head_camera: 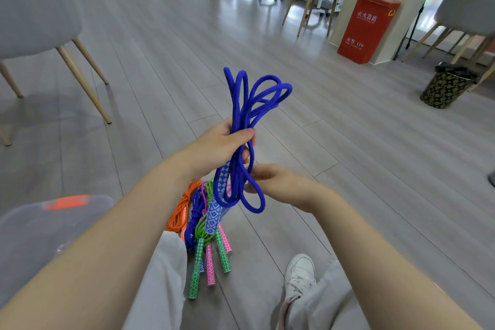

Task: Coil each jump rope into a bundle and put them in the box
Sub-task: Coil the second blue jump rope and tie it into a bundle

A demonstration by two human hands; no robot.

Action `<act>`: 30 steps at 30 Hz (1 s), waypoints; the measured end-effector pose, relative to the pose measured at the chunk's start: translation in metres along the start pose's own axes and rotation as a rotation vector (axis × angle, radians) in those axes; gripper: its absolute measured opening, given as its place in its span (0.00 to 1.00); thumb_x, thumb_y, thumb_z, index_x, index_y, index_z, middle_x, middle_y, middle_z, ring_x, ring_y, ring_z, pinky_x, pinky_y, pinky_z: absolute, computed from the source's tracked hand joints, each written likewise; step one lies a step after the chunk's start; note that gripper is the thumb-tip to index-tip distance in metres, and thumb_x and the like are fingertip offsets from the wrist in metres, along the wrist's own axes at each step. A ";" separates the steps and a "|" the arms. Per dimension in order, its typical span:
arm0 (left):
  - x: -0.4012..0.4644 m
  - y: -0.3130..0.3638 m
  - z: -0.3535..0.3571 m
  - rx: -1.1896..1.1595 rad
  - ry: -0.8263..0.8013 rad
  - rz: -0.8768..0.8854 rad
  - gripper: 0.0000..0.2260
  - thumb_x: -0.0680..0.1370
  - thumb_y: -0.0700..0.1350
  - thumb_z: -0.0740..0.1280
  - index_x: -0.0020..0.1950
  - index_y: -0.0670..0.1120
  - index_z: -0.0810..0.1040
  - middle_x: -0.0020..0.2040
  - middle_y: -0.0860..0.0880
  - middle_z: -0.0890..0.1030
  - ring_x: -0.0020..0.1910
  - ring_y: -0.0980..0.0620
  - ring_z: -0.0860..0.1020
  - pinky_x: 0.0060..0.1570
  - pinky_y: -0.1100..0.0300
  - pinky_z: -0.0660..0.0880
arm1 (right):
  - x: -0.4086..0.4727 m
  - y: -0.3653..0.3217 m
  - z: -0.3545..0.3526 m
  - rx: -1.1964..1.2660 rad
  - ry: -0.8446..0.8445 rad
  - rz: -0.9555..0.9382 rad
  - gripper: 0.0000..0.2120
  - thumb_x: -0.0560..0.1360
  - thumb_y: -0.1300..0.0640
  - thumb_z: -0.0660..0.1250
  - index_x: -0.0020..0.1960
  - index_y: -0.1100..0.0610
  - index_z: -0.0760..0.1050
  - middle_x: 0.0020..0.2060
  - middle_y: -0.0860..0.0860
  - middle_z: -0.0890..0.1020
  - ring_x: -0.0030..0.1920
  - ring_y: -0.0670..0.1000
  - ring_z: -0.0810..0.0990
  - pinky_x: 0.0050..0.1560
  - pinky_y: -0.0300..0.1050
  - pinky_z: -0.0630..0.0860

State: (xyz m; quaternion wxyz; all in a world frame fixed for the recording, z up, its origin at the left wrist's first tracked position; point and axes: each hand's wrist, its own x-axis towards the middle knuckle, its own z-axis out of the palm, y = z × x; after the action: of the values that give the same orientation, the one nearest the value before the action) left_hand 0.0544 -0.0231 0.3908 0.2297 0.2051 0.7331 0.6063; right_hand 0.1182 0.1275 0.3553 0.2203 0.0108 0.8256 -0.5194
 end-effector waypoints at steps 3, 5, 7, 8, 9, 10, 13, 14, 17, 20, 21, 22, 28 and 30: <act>0.000 -0.002 -0.008 -0.004 0.011 -0.026 0.08 0.82 0.45 0.59 0.49 0.43 0.74 0.30 0.48 0.75 0.35 0.49 0.75 0.39 0.56 0.74 | -0.001 0.004 -0.003 -0.037 -0.039 0.001 0.08 0.77 0.56 0.66 0.55 0.53 0.79 0.51 0.47 0.83 0.57 0.47 0.79 0.65 0.47 0.73; 0.000 -0.002 -0.012 0.028 0.047 -0.027 0.08 0.82 0.45 0.59 0.48 0.43 0.75 0.30 0.50 0.77 0.34 0.51 0.76 0.42 0.54 0.76 | -0.002 0.006 -0.009 -0.090 -0.030 0.017 0.08 0.77 0.54 0.66 0.52 0.55 0.80 0.48 0.49 0.84 0.54 0.47 0.80 0.66 0.50 0.72; 0.000 -0.003 -0.015 0.072 0.110 -0.030 0.07 0.82 0.43 0.58 0.48 0.44 0.75 0.33 0.51 0.79 0.33 0.53 0.76 0.45 0.51 0.77 | -0.004 0.008 -0.016 -0.124 -0.033 0.057 0.10 0.78 0.52 0.64 0.52 0.58 0.78 0.43 0.49 0.84 0.48 0.47 0.81 0.65 0.50 0.72; 0.001 -0.004 -0.017 0.120 0.137 -0.025 0.07 0.81 0.42 0.58 0.48 0.44 0.75 0.36 0.49 0.80 0.33 0.52 0.76 0.46 0.49 0.78 | -0.006 0.008 -0.020 -0.138 -0.028 0.072 0.12 0.79 0.51 0.63 0.52 0.59 0.78 0.41 0.49 0.83 0.47 0.47 0.81 0.64 0.49 0.73; 0.002 -0.006 -0.019 0.192 0.157 -0.021 0.06 0.81 0.42 0.58 0.48 0.45 0.74 0.39 0.45 0.81 0.34 0.52 0.76 0.47 0.47 0.78 | -0.007 0.009 -0.024 -0.140 -0.016 0.082 0.12 0.80 0.51 0.62 0.52 0.59 0.78 0.39 0.50 0.82 0.44 0.48 0.81 0.62 0.49 0.75; 0.002 -0.007 -0.020 0.267 0.169 -0.021 0.06 0.81 0.43 0.58 0.48 0.46 0.74 0.40 0.42 0.81 0.34 0.51 0.76 0.47 0.47 0.78 | -0.009 0.010 -0.029 -0.121 -0.002 0.088 0.13 0.80 0.51 0.61 0.52 0.59 0.78 0.37 0.50 0.81 0.41 0.49 0.80 0.58 0.48 0.77; 0.001 -0.008 -0.021 0.333 0.179 -0.043 0.06 0.81 0.45 0.59 0.51 0.45 0.74 0.35 0.47 0.79 0.34 0.50 0.77 0.44 0.49 0.77 | -0.015 0.013 -0.042 -0.053 0.036 0.092 0.14 0.81 0.51 0.60 0.50 0.59 0.80 0.33 0.50 0.75 0.34 0.49 0.74 0.46 0.45 0.79; 0.000 -0.007 -0.021 0.289 0.155 -0.059 0.06 0.81 0.45 0.59 0.52 0.45 0.74 0.34 0.48 0.78 0.35 0.50 0.78 0.45 0.49 0.77 | -0.016 0.015 -0.046 -0.057 0.050 0.091 0.14 0.81 0.50 0.60 0.49 0.58 0.80 0.33 0.51 0.75 0.34 0.48 0.73 0.43 0.44 0.77; -0.009 0.000 -0.015 0.116 -0.037 -0.084 0.06 0.82 0.45 0.60 0.54 0.48 0.76 0.32 0.50 0.77 0.38 0.50 0.78 0.46 0.53 0.77 | -0.018 0.021 -0.056 -0.125 0.081 0.117 0.14 0.80 0.48 0.62 0.47 0.55 0.82 0.33 0.50 0.76 0.33 0.48 0.72 0.40 0.43 0.74; -0.019 0.003 -0.002 0.118 -0.258 -0.027 0.07 0.81 0.40 0.61 0.47 0.49 0.77 0.32 0.50 0.75 0.35 0.57 0.77 0.41 0.64 0.76 | -0.022 0.026 -0.061 -0.160 0.103 0.122 0.11 0.78 0.52 0.66 0.44 0.57 0.81 0.32 0.51 0.76 0.33 0.49 0.71 0.37 0.44 0.71; -0.022 0.002 0.004 0.207 -0.307 0.008 0.09 0.80 0.38 0.62 0.43 0.50 0.75 0.33 0.50 0.75 0.33 0.58 0.75 0.39 0.65 0.75 | -0.023 0.027 -0.063 -0.175 0.128 0.102 0.09 0.77 0.57 0.66 0.41 0.60 0.79 0.32 0.54 0.74 0.34 0.50 0.70 0.37 0.45 0.70; -0.024 0.000 0.010 0.345 -0.358 0.049 0.11 0.80 0.37 0.62 0.41 0.51 0.73 0.35 0.51 0.74 0.34 0.59 0.73 0.39 0.65 0.73 | -0.024 0.029 -0.065 -0.192 0.158 0.078 0.08 0.76 0.61 0.67 0.38 0.61 0.76 0.33 0.56 0.73 0.35 0.51 0.69 0.37 0.47 0.68; -0.024 -0.024 0.039 1.110 -0.388 0.196 0.06 0.78 0.46 0.63 0.54 0.48 0.70 0.51 0.50 0.71 0.47 0.50 0.74 0.47 0.57 0.72 | -0.027 0.025 -0.084 -0.088 0.161 0.071 0.10 0.74 0.56 0.71 0.46 0.63 0.81 0.32 0.55 0.74 0.33 0.49 0.69 0.32 0.40 0.68; -0.021 -0.028 0.041 1.117 -0.260 0.253 0.10 0.78 0.46 0.63 0.57 0.46 0.68 0.51 0.49 0.71 0.48 0.48 0.76 0.46 0.56 0.73 | -0.028 0.024 -0.087 -0.001 0.183 0.031 0.11 0.77 0.54 0.67 0.45 0.63 0.81 0.31 0.54 0.72 0.32 0.49 0.67 0.33 0.41 0.67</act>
State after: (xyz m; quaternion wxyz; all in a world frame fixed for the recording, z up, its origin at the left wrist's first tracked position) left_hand 0.0950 -0.0079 0.3582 0.1008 0.4538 0.8771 0.1209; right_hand 0.1190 0.2191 0.3772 0.1520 0.0707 0.8422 -0.5124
